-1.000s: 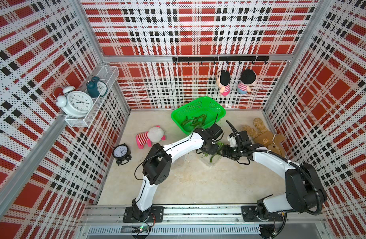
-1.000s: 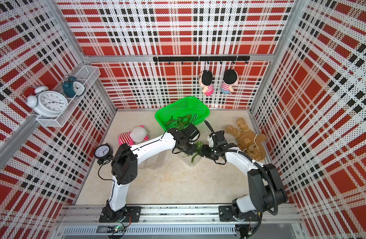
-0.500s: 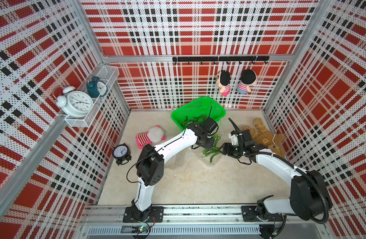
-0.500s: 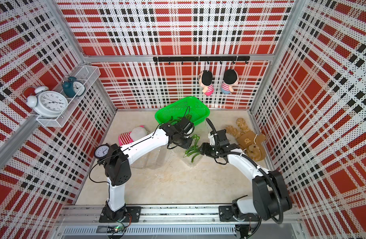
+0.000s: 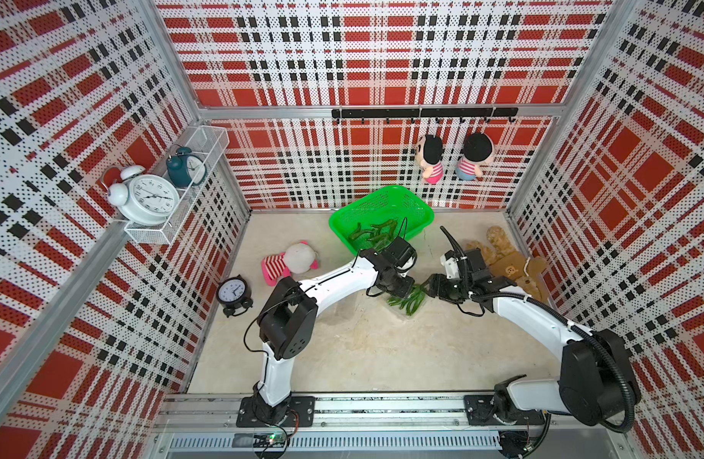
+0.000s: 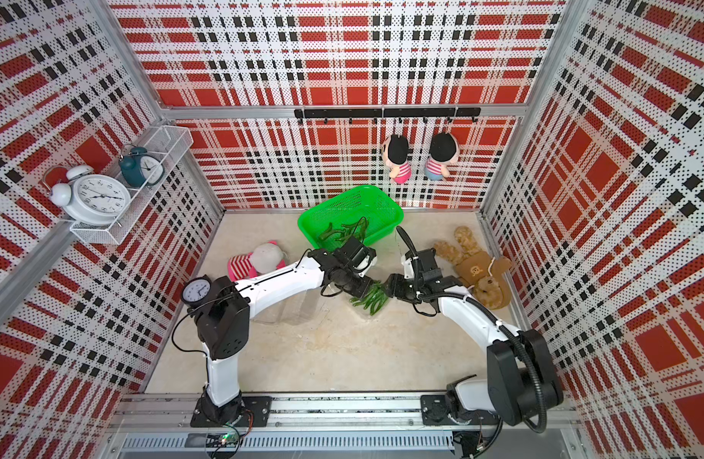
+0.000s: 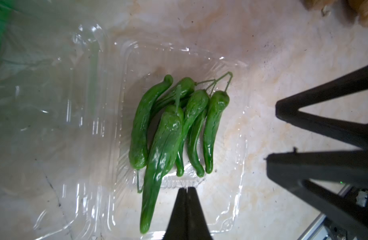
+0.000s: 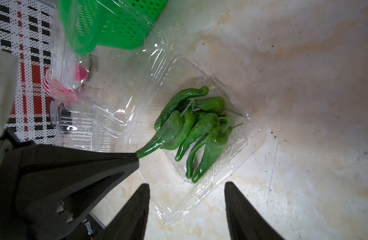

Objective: Take small green peppers out of containers
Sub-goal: Adjust the packing box at the center of the board.

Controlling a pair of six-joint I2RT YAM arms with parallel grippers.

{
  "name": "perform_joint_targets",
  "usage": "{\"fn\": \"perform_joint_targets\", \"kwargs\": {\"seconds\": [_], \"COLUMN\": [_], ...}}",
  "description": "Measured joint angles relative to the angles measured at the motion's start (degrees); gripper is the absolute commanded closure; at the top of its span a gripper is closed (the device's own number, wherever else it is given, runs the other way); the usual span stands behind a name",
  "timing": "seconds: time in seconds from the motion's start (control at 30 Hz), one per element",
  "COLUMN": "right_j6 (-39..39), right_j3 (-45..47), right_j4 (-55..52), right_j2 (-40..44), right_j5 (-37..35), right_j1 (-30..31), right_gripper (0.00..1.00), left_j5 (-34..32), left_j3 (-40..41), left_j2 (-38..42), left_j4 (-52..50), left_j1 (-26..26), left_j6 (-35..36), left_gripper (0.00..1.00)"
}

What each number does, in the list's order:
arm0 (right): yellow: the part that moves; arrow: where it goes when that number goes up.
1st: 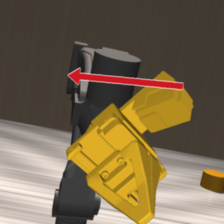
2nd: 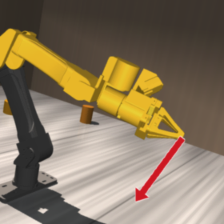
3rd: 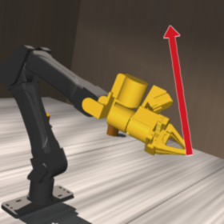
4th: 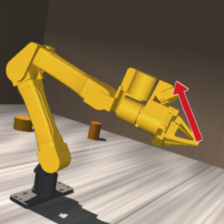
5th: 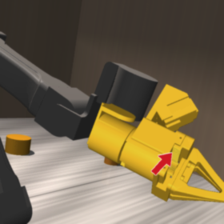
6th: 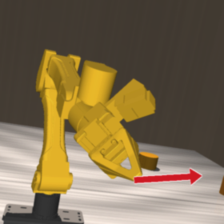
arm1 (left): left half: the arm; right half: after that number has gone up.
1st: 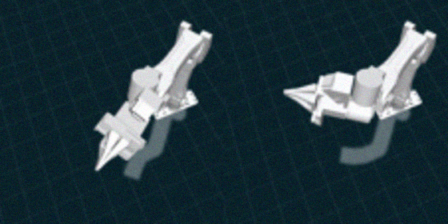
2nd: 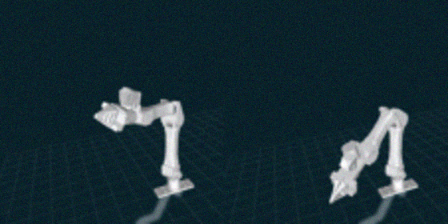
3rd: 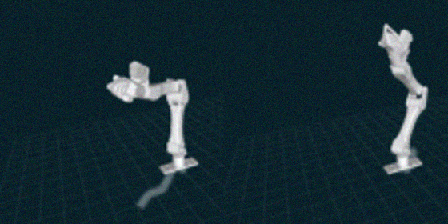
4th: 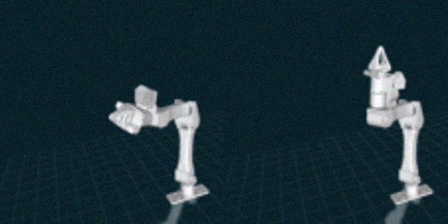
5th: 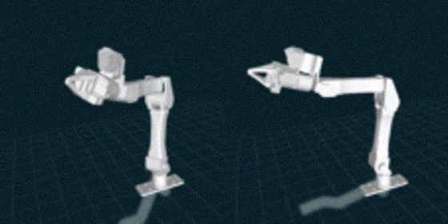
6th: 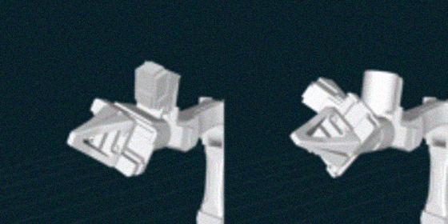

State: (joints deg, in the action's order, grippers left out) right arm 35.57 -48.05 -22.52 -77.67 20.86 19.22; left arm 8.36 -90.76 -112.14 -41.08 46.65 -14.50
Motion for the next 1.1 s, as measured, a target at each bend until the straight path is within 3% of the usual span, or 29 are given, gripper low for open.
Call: {"fn": "perform_joint_targets", "kwargs": {"seconds": [0.1, 0.17, 0.3, 0.47, 0.67, 0.9, 1.1], "right_j6": [-0.02, -0.04, -0.15, -0.15, -0.09, 0.63, 1.20], "right_j3": [0.00, 0.00, -0.02, -0.04, -0.02, 0.66, 2.03], "right_j4": [-0.42, -0.57, -1.16, -2.19, -2.97, -2.58, -2.14], "right_j2": [0.00, 0.00, 0.00, 0.55, 2.58, 2.91, 3.02], "right_j5": [-0.35, -0.59, -0.81, -1.11, -1.53, -1.64, -1.64], "right_j1": [0.00, 0.00, 0.00, 0.00, 0.00, 0.00, 0.00], "right_gripper": [0.38, 0.38, 0.38, 0.37, 0.37, 0.37, 0.37], "left_j5": [0.17, 0.04, -1.36, -4.87, -7.85, -9.29, -8.98], "left_j3": [-0.02, -0.02, -0.26, 0.20, 0.39, 1.55, 3.74], "left_j2": [0.00, -0.04, -1.16, -3.41, -3.56, -3.06, -1.64], "left_j4": [1.31, 2.01, 3.17, 3.80, 4.33, 4.04, 2.64], "left_j1": [0.09, 0.33, 1.44, 2.21, 0.48, -0.68, -0.17], "left_j6": [0.20, 0.33, 0.94, 2.51, 3.58, 4.50, 4.48], "left_gripper": [0.54, 0.42, 0.41, 0.49, 0.51, 0.35, 0.38]}}
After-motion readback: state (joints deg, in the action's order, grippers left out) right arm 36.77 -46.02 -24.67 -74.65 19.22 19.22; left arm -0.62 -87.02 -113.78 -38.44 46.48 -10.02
